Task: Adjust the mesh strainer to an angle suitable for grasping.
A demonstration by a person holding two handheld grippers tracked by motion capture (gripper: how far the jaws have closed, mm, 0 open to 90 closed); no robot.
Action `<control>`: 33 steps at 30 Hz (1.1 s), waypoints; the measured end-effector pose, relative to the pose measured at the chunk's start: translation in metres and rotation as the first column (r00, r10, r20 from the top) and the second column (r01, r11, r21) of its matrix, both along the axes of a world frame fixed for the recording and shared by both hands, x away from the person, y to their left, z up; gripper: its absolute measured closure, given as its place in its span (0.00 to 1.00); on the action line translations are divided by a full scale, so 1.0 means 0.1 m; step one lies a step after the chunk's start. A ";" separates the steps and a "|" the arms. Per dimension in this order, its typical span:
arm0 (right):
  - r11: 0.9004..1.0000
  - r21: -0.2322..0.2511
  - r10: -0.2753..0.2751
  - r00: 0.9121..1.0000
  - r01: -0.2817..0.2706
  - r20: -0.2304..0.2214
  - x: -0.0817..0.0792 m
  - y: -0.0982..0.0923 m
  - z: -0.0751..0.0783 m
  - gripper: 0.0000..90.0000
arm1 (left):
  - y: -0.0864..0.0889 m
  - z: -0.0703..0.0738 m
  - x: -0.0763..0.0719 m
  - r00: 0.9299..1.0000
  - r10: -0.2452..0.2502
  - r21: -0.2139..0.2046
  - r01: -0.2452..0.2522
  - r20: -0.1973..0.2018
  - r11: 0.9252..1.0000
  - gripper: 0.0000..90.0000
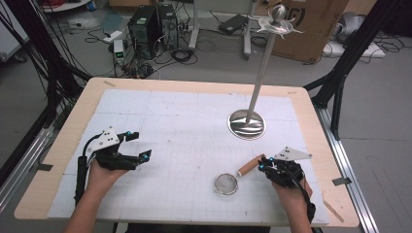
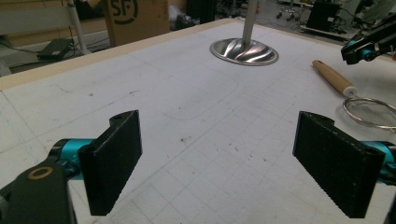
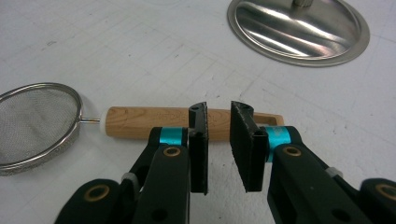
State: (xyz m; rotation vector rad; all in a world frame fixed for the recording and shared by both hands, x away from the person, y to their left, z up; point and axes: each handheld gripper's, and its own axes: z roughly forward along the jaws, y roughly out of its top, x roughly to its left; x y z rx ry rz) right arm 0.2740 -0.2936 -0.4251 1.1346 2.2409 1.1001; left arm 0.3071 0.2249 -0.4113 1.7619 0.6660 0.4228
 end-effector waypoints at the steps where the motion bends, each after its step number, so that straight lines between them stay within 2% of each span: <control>1: 1.000 0.001 0.000 1.000 0.000 -0.003 0.00 0.00 -0.01 0.87 | 0.00 0.00 0.00 1.000 0.000 0.000 0.000 0.000 1.000 0.18; 9: 1.000 -0.018 -0.011 0.999 0.010 -0.033 0.04 -0.03 -0.07 0.98 | -0.01 -0.01 0.00 1.000 0.003 0.005 -0.003 -0.002 1.000 0.18; 20: 0.998 -0.054 -0.040 0.998 0.037 -0.051 0.07 -0.01 -0.11 0.99 | -0.02 -0.02 0.00 1.000 -0.002 0.006 0.002 -0.004 1.000 0.18; 24: 0.996 -0.074 -0.060 0.995 0.054 -0.081 0.09 -0.01 -0.14 0.99 | -0.02 -0.02 0.00 1.000 -0.001 0.012 0.001 -0.004 1.000 0.18; 33: 0.993 -0.099 -0.078 0.993 0.068 -0.094 0.16 0.03 -0.15 0.99 | -0.03 -0.02 0.00 1.000 -0.001 0.009 0.001 -0.004 1.000 0.18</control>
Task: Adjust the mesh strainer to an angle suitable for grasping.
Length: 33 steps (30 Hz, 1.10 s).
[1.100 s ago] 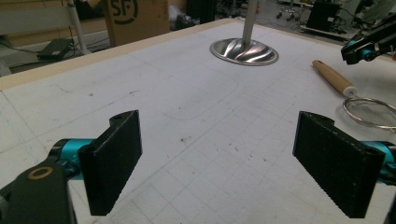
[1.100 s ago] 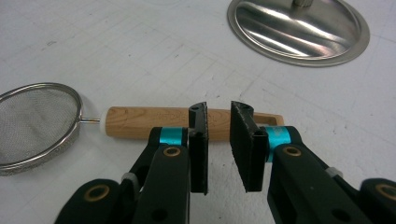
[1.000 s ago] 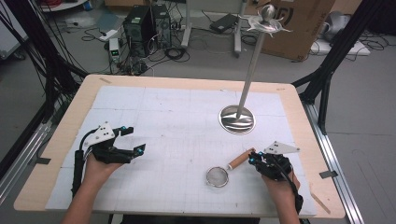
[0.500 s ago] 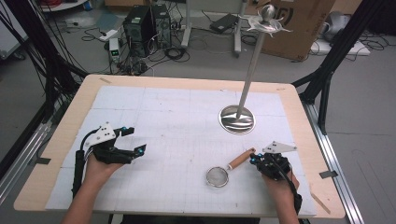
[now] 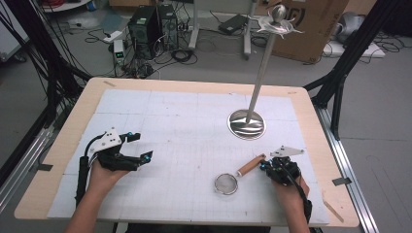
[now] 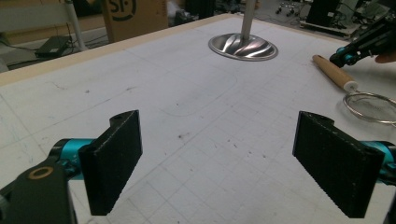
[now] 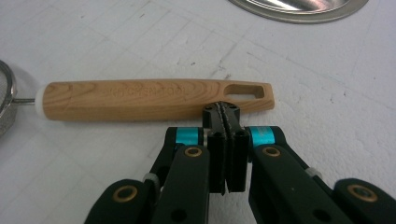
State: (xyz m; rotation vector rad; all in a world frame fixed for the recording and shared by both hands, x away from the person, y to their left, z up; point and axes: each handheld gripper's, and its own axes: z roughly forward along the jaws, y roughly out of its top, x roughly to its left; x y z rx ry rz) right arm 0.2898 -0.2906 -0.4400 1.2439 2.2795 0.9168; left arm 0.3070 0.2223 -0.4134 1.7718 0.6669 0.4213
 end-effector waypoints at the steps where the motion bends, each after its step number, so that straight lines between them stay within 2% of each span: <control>1: 1.000 -0.006 -0.015 1.000 0.015 0.004 0.01 0.02 0.00 0.99 | 0.01 0.00 0.00 1.000 0.000 -0.002 0.000 0.003 1.000 0.18; 6: 1.000 -0.015 -0.019 1.000 0.019 0.002 0.04 0.06 0.00 0.99 | 0.02 0.01 0.00 1.000 0.006 -0.002 -0.006 0.003 1.000 0.18; 17: 0.999 -0.038 0.029 1.000 -0.029 -0.009 0.17 0.28 0.02 0.99 | 0.02 0.02 0.00 1.000 0.003 -0.004 -0.003 0.004 1.000 0.18; 25: 0.999 -0.017 0.046 0.999 -0.046 -0.017 0.26 0.33 0.02 0.99 | 0.02 0.01 0.00 1.000 0.004 -0.004 -0.004 0.004 1.000 0.18; 33: 0.994 -0.037 0.100 0.995 -0.101 -0.030 0.37 0.55 0.04 0.99 | 0.02 0.01 0.01 1.000 0.004 -0.003 -0.004 0.001 1.000 0.18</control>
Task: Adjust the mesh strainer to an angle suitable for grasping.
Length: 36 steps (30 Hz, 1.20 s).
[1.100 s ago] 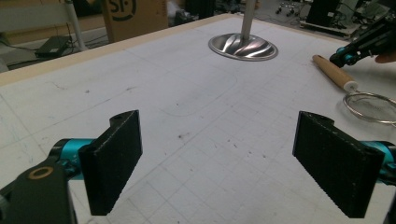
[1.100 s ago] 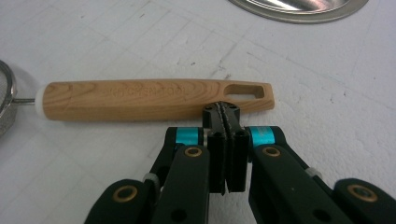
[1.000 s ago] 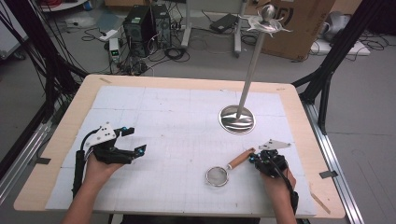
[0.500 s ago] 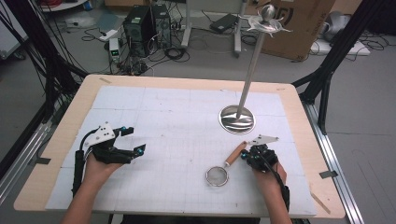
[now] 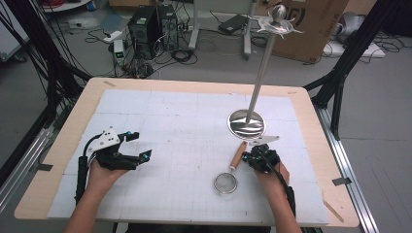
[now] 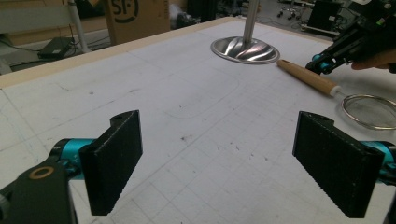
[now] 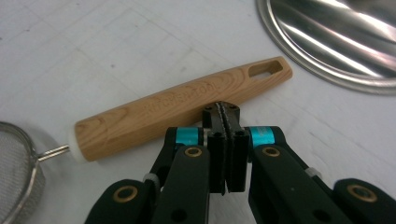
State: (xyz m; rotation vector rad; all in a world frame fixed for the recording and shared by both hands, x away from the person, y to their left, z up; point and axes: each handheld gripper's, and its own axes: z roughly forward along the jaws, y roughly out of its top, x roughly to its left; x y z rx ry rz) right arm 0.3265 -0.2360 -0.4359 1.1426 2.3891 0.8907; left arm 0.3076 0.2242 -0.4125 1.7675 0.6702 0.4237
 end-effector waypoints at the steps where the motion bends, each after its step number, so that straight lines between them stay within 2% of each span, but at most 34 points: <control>1: 1.000 -0.003 0.011 1.000 -0.011 0.005 0.01 0.04 0.00 0.99 | 0.00 0.00 0.00 1.000 -0.001 0.002 0.001 0.001 1.000 0.18; 5: 0.998 -0.011 0.058 0.998 -0.058 0.001 0.05 0.22 0.01 0.99 | 0.01 0.00 0.00 1.000 0.003 -0.001 -0.003 0.001 1.000 0.18; 12: 0.995 -0.007 0.102 0.995 -0.102 0.007 0.06 0.36 0.04 0.99 | 0.00 -0.01 0.00 1.000 -0.002 0.003 0.002 -0.002 1.000 0.18; 17: 0.988 -0.015 0.155 0.988 -0.155 0.003 0.08 0.52 0.05 1.00 | 0.00 -0.01 0.00 1.000 -0.001 0.005 0.001 -0.002 1.000 0.18; 20: 0.986 -0.012 0.169 0.986 -0.169 0.005 0.08 0.57 0.05 1.00 | 0.00 -0.01 0.00 1.000 0.000 0.000 0.000 -0.004 1.000 0.18; 29: 0.971 -0.011 0.240 0.971 -0.240 0.002 0.03 0.74 0.07 1.00 | 0.00 0.00 0.00 1.000 0.001 0.000 -0.001 -0.003 1.000 0.18; 36: 0.955 -0.011 0.296 0.955 -0.296 0.000 -0.03 0.88 0.10 1.00 | 0.01 0.00 0.00 1.000 0.001 0.001 -0.001 -0.003 1.000 0.18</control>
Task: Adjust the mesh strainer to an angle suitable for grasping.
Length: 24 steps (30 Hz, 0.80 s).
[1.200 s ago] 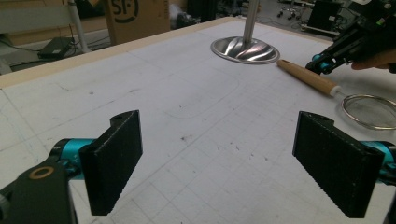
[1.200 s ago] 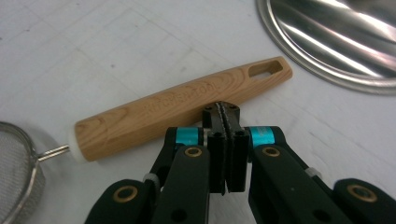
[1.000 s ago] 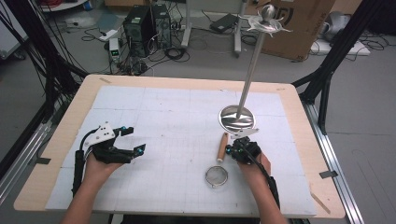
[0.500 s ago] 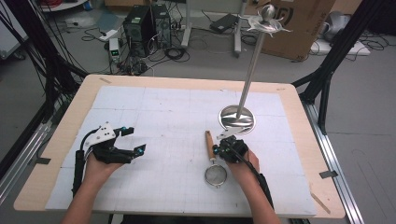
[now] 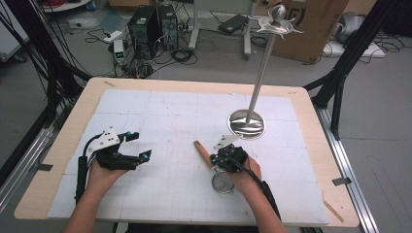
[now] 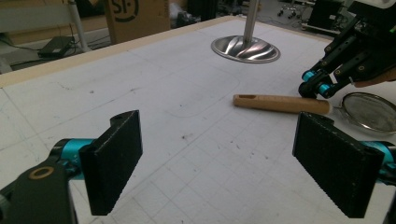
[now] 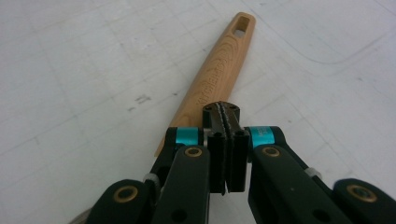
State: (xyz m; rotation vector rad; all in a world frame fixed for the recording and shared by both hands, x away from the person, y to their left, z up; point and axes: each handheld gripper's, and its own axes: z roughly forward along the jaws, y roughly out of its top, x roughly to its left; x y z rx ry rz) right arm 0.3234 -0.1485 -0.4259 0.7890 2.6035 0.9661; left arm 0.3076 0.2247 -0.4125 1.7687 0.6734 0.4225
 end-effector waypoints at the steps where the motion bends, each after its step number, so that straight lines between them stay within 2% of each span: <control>1: 1.000 0.004 0.016 1.000 -0.016 0.004 -0.02 0.03 0.00 1.00 | 0.00 0.00 0.00 1.000 -0.001 0.000 0.001 -0.001 1.000 0.18; 8: 0.998 -0.001 0.069 0.998 -0.069 -0.008 -0.08 0.10 0.01 1.00 | 0.00 0.00 0.00 1.000 -0.003 0.001 0.003 -0.002 1.000 0.18; 12: 0.997 -0.005 0.080 0.997 -0.080 -0.006 -0.12 0.12 0.02 1.00 | -0.01 0.00 0.00 1.000 -0.002 0.001 0.002 -0.003 1.000 0.18; 16: 0.997 0.033 0.069 0.997 -0.070 0.017 -0.13 0.07 0.08 0.99 | 0.00 0.00 0.00 1.000 -0.004 0.000 0.004 -0.004 1.000 0.18; 18: 0.996 0.061 0.057 0.998 -0.057 0.015 -0.14 0.03 0.13 0.99 | 0.00 0.00 0.00 1.000 -0.003 0.000 0.003 -0.003 1.000 0.18; 24: 0.989 0.140 0.036 0.998 -0.042 0.047 -0.22 -0.16 0.22 0.94 | 0.00 0.00 -0.01 1.000 -0.003 0.001 0.003 -0.001 1.000 0.18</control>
